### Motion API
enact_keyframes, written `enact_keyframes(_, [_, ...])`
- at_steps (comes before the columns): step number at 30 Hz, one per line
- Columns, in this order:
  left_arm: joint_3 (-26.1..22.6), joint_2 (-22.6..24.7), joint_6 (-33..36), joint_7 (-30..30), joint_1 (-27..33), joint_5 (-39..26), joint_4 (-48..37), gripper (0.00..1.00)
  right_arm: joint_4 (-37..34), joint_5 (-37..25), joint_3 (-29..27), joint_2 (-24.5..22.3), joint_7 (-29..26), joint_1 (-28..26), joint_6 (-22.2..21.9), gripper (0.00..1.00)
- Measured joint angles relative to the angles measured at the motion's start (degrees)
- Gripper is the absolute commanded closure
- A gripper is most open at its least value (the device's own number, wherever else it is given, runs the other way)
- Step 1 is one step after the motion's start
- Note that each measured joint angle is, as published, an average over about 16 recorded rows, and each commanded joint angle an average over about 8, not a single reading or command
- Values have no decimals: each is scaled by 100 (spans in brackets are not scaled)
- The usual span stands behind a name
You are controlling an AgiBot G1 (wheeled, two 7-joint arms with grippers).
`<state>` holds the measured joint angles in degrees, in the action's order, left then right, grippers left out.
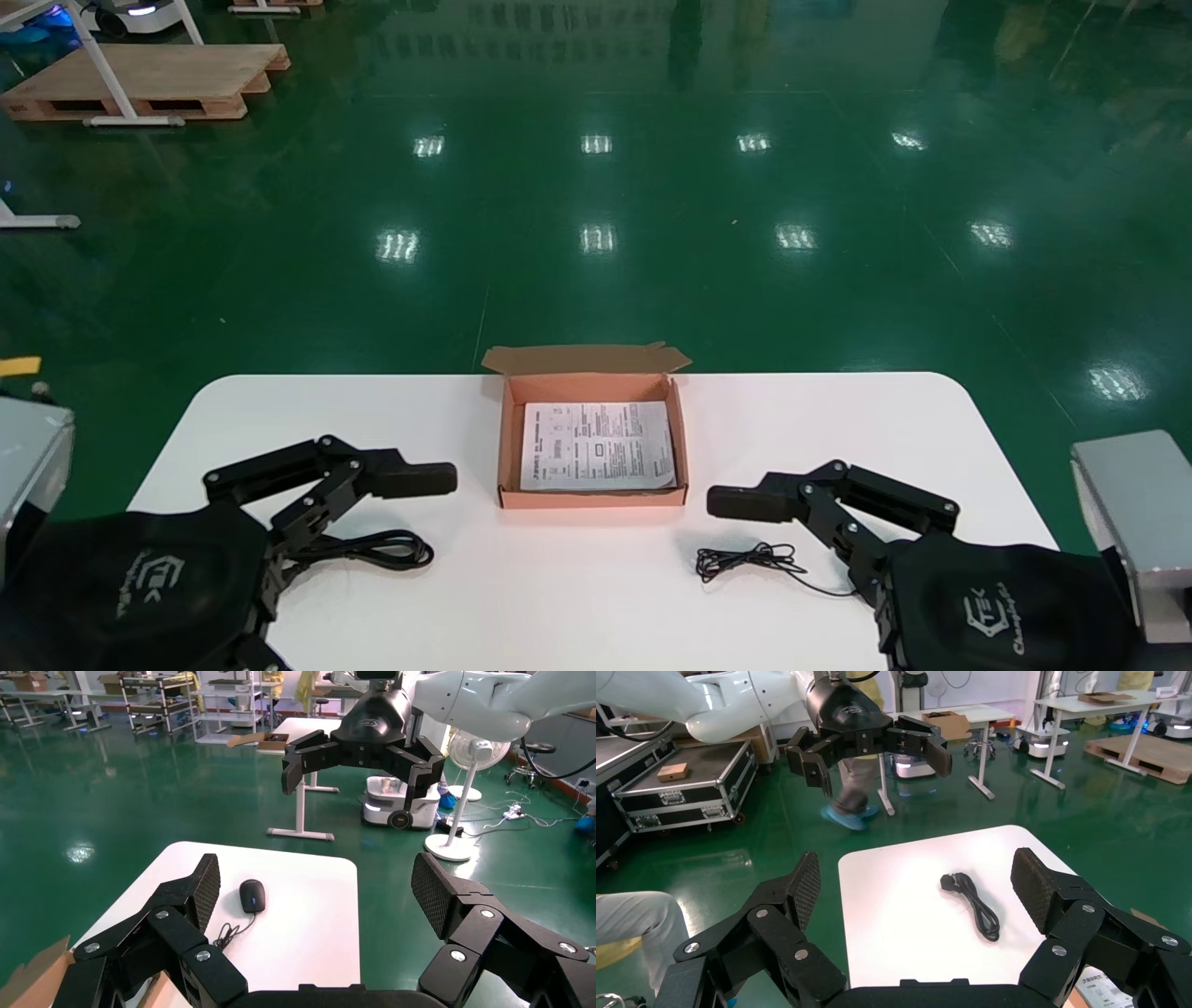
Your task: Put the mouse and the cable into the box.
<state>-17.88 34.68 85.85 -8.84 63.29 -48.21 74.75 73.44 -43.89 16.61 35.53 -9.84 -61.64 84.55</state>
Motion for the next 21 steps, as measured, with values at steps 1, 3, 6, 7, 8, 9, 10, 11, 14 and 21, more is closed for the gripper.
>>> enact_keyframes(1, [-49,-1,-7,67,58,-190,22,0,1,-77,23,17,25,-6,-36,0])
enact_keyframes(3, [-158,8,-46,219,187,-620,55,0,0,-276,84,60,75,-38,-126,0])
enact_keyframes(6, [-329,52,-171,465,394,-1353,71,0,-34,-700,221,159,136,-141,-305,0])
enact_keyframes(7, [-391,74,-226,546,467,-1614,66,0,-53,-862,276,199,152,-186,-370,0])
enact_keyframes(8, [-451,94,-276,627,538,-1866,65,0,-67,-1015,327,235,171,-227,-433,0])
enact_keyframes(9, [-519,121,-341,715,617,-2123,58,0,-85,-1192,388,281,186,-277,-504,0])
enact_keyframes(10, [-585,152,-415,797,693,-2377,41,0,-108,-1381,453,331,200,-334,-578,0])
enact_keyframes(11, [-645,185,-491,876,768,-2618,18,0,-130,-1569,519,381,213,-392,-648,0])
enact_keyframes(14, [-774,297,-722,1064,943,-3168,-75,0,-203,-2073,702,520,219,-567,-829,0])
enact_keyframes(21, [-882,460,-1050,1180,1067,-3635,-249,0,-354,-2675,943,708,155,-824,-1020,0])
